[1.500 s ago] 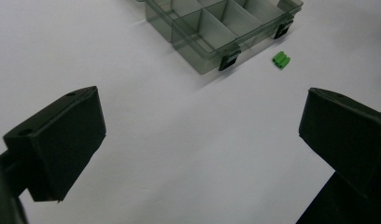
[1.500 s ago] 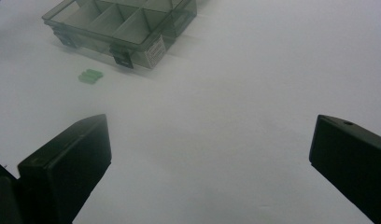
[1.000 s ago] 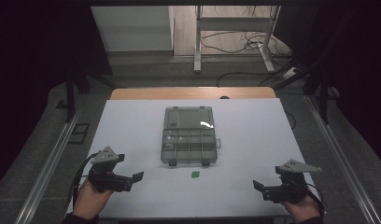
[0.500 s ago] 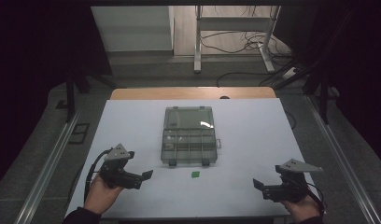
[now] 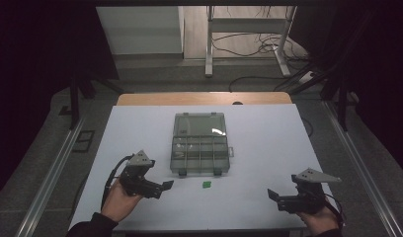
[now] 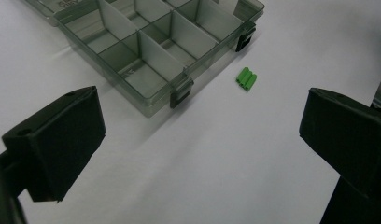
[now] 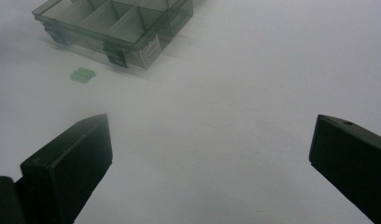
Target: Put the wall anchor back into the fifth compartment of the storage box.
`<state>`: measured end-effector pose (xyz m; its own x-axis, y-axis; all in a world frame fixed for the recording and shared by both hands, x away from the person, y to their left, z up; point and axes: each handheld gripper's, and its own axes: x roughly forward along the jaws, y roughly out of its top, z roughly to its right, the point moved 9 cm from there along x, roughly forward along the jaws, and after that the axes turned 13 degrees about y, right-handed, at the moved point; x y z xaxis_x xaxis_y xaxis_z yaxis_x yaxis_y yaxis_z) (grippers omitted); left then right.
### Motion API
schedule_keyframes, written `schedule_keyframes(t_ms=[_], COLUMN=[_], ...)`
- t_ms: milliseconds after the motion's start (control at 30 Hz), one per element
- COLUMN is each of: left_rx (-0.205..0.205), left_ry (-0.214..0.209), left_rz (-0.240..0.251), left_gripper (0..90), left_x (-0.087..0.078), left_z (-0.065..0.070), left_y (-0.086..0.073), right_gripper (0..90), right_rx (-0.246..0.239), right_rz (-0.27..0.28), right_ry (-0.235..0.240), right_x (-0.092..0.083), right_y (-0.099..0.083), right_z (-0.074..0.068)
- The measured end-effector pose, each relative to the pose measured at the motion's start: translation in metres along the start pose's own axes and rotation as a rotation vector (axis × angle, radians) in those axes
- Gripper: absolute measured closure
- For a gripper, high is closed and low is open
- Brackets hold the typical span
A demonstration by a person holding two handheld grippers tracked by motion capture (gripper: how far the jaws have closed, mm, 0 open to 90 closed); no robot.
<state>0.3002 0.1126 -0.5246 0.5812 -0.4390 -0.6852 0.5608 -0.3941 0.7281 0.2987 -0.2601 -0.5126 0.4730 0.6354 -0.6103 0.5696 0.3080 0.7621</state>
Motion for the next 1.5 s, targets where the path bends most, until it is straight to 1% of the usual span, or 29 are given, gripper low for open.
schedule_keyframes(t_ms=[33,167,300,400,567,700,767,833,933,1067,1167,1267,1333,1500], left_rx=[0.010,0.016,0.036,0.055,0.082,0.115,0.118,0.126,0.119,0.122,0.129,0.136,0.143,0.179], left_ry=[-0.001,-0.043,-0.058,-0.061,-0.101,-0.103,-0.112,-0.111,-0.107,-0.110,-0.112,-0.113,-0.122,-0.130], left_rz=[-0.001,0.003,-0.008,-0.017,-0.029,-0.041,-0.043,-0.046,-0.048,-0.060,-0.071,-0.083,-0.098,-0.128], left_gripper=[0.3,0.2,2.2,6.1,18.9,29.7,33.8,35.9,39.9,44.2,47.1,50.1,53.1,57.5], left_x=[0.002,0.007,0.013,0.018,0.025,0.033,0.037,0.040,0.046,0.053,0.059,0.065,0.069,0.079], left_z=[0.001,0.008,0.012,0.015,0.022,0.026,0.030,0.031,0.032,0.034,0.036,0.039,0.041,0.048], left_y=[0.001,0.006,0.009,0.010,0.014,0.016,0.018,0.020,0.023,0.024,0.025,0.026,0.026,0.025], right_gripper=[0.0,0.0,0.0,0.0,0.0,0.0,0.0,0.0,0.0,0.0,0.0,0.0,0.0,0.0], right_rx=[0.000,0.003,0.003,0.005,0.009,0.013,0.016,0.021,0.024,0.009,0.009,0.006,0.007,0.014], right_rz=[0.001,-0.002,-0.004,-0.007,-0.007,-0.015,-0.019,-0.023,-0.036,-0.047,-0.048,-0.048,-0.052,-0.054], right_ry=[-0.001,0.000,-0.002,-0.006,-0.005,-0.008,-0.016,-0.027,-0.040,-0.062,-0.068,-0.065,-0.063,-0.056], right_x=[0.000,0.000,0.000,0.000,0.000,-0.001,-0.003,-0.004,-0.004,-0.005,-0.005,-0.005,-0.005,-0.004], right_y=[0.000,0.000,0.000,-0.001,-0.001,-0.002,-0.003,-0.004,-0.007,-0.008,-0.008,-0.008,-0.008,-0.008], right_z=[0.000,0.001,0.001,0.002,0.002,0.003,0.004,0.006,0.007,0.005,0.005,0.004,0.004,0.004])
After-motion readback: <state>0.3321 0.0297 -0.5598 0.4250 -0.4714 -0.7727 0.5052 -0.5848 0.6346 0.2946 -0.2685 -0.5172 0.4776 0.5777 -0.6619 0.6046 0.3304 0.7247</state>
